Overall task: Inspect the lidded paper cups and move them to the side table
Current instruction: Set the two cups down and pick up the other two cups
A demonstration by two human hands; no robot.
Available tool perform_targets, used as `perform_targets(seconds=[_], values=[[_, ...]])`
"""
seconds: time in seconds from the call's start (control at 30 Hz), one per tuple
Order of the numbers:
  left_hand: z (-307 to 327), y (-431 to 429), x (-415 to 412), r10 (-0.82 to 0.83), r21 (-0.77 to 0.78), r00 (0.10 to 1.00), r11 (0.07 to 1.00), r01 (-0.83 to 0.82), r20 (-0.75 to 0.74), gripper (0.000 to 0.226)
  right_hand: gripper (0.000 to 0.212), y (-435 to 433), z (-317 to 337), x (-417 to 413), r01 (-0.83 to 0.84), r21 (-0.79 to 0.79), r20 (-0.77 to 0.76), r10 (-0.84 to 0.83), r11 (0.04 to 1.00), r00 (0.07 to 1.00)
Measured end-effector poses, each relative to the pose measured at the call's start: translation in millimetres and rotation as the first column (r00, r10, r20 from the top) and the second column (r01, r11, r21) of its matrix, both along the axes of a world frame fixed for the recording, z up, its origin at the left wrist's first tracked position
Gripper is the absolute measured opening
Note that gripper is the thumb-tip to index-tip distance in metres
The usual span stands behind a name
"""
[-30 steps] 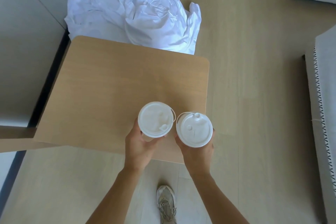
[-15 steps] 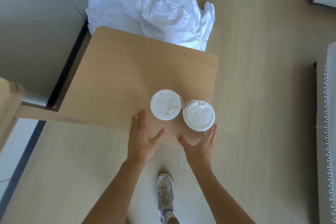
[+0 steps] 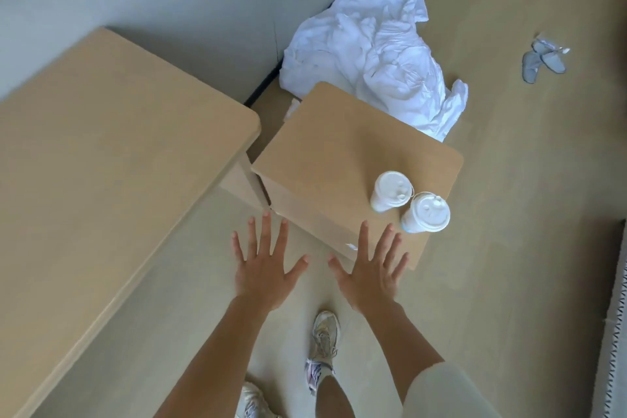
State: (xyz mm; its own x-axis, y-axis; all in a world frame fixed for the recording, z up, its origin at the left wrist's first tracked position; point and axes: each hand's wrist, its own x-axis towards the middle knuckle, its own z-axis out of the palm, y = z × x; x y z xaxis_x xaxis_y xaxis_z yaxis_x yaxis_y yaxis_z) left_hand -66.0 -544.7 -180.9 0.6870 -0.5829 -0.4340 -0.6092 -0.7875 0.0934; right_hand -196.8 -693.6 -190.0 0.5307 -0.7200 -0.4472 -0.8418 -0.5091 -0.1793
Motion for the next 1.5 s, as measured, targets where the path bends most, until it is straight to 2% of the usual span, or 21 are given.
perform_targets(seconds=[0.23, 0.4, 0.67, 0.83, 0.93, 1.0, 1.1, 1.2, 1.33, 1.5], values=[[78.8, 129.2, 34.4, 0.231, -0.104, 0.963, 0.970, -0.218, 0.141, 0.086, 0.110, 94.7, 85.8, 71.0, -0.297, -0.089, 0.042, 0.302, 0.951, 0.952], [127.7, 236.1, 49.3, 0.426, -0.205, 0.879, 0.899, -0.386, 0.214, 0.090, 0.109, 186.0, 138.4, 122.1, -0.476, -0.151, 0.103, 0.493, 0.866, 0.864], [156.8, 409.4, 25.1, 0.727, -0.254, 0.656, 0.687, -0.681, 0.203, 0.100, 0.110, 345.6, 175.0, 174.9, -0.762, -0.176, 0.181, 0.781, 0.623, 0.597], [147.8, 483.2, 5.1, 0.866, -0.259, 0.474, 0.500, -0.826, 0.158, 0.106, 0.122, 426.4, 161.6, 195.0, -0.846, -0.160, 0.250, 0.850, 0.508, 0.464], [136.6, 507.9, 1.6, 0.927, -0.244, 0.355, 0.375, -0.894, 0.124, 0.103, 0.120, 462.9, 150.1, 208.6, -0.872, -0.074, 0.326, 0.838, 0.484, 0.438], [127.0, 518.0, 4.4, 0.967, -0.286, 0.246, 0.253, -0.924, 0.059, 0.106, 0.122, 481.7, 139.5, 219.2, -0.881, 0.011, 0.413, 0.800, 0.473, 0.435], [112.0, 526.1, 15.5, 0.981, -0.439, 0.080, -0.007, -0.899, -0.178, 0.113, 0.123, 504.7, 125.4, 233.5, -0.821, 0.263, 0.552, 0.619, 0.506, 0.558], [102.8, 532.0, 36.1, 0.917, -0.609, 0.038, -0.232, -0.758, -0.397, 0.118, 0.119, 528.6, 107.3, 249.3, -0.729, 0.379, 0.615, 0.434, 0.569, 0.659], [94.5, 538.2, 68.9, 0.858, -0.640, -0.052, -0.421, -0.643, -0.511, 0.119, 0.121, 554.6, 82.1, 270.1, -0.650, 0.454, 0.693, 0.217, 0.609, 0.687], [63.1, 550.7, 91.9, 0.823, -0.673, -0.148, -0.539, -0.506, -0.548, 0.114, 0.087, 576.4, 64.4, 287.2, -0.654, 0.445, 0.776, 0.102, 0.612, 0.623]])
